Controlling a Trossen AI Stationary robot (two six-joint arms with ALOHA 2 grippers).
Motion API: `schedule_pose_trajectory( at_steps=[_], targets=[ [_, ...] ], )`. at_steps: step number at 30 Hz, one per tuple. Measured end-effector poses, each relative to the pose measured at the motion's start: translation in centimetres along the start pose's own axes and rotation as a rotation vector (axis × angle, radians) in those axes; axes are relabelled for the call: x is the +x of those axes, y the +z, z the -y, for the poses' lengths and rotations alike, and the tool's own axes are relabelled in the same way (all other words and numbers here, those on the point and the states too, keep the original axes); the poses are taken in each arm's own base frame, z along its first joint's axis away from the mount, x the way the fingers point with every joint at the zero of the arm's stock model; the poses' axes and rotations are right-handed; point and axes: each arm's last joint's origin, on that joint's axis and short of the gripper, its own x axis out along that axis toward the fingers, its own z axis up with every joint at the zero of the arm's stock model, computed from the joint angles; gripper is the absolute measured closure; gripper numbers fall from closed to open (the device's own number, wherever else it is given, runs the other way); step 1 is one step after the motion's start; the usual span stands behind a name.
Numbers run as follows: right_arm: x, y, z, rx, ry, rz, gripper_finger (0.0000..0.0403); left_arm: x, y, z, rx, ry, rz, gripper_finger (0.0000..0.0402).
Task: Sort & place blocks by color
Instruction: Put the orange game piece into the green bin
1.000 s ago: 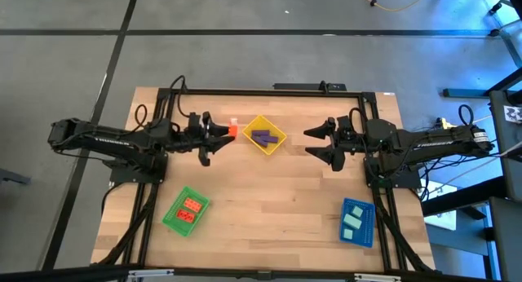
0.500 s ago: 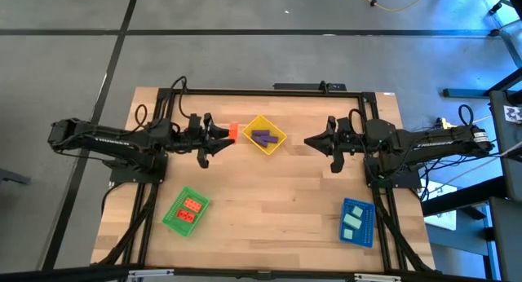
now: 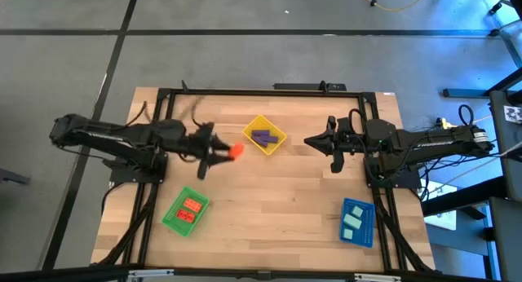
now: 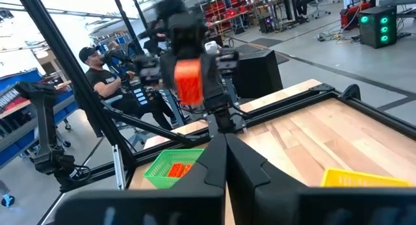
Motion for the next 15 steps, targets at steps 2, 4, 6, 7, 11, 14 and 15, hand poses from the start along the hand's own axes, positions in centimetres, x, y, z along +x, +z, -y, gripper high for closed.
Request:
schedule_pose_trajectory(
  at_steps=[2, 4, 6, 7, 11, 14, 15],
  targets=[
    [0.0, -0.1, 0.0, 0.004, -0.002, -0.006, 0.0402, 0.0, -0.1, 1.3, 0.036, 0.006, -0.205, 0.0273],
    [0.0, -0.1, 0.1, 0.006, -0.005, -0.014, 0.0402, -0.5, -0.3, 2.7, 0.079, 0.012, -0.393, 0.0273],
    [0.0, -0.2, 0.1, 0.006, -0.009, -0.022, 0.0402, -1.1, -0.7, 4.3, 0.124, 0.003, -0.553, 0.0273],
    [0.0, -0.2, 0.1, 0.006, -0.009, -0.022, 0.0402, -1.5, -1.3, 4.9, 0.148, 0.011, -0.647, 0.0273],
    [0.0, -0.3, 0.1, 0.006, -0.012, -0.03, 0.0402, -2.7, -4.1, 7.2, 0.194, 0.022, -0.915, 0.0273],
    [0.0, -0.4, 0.1, 0.013, -0.015, -0.038, 0.0403, -3.4, -6.9, 8.6, 0.207, 0.003, -1.06, 0.0273],
    [0.0, -0.4, 0.1, 0.016, -0.016, -0.04, 0.0403, -3.7, -7.8, 9.1, 0.216, -0.014, -1.099, 0.0273]
  ],
)
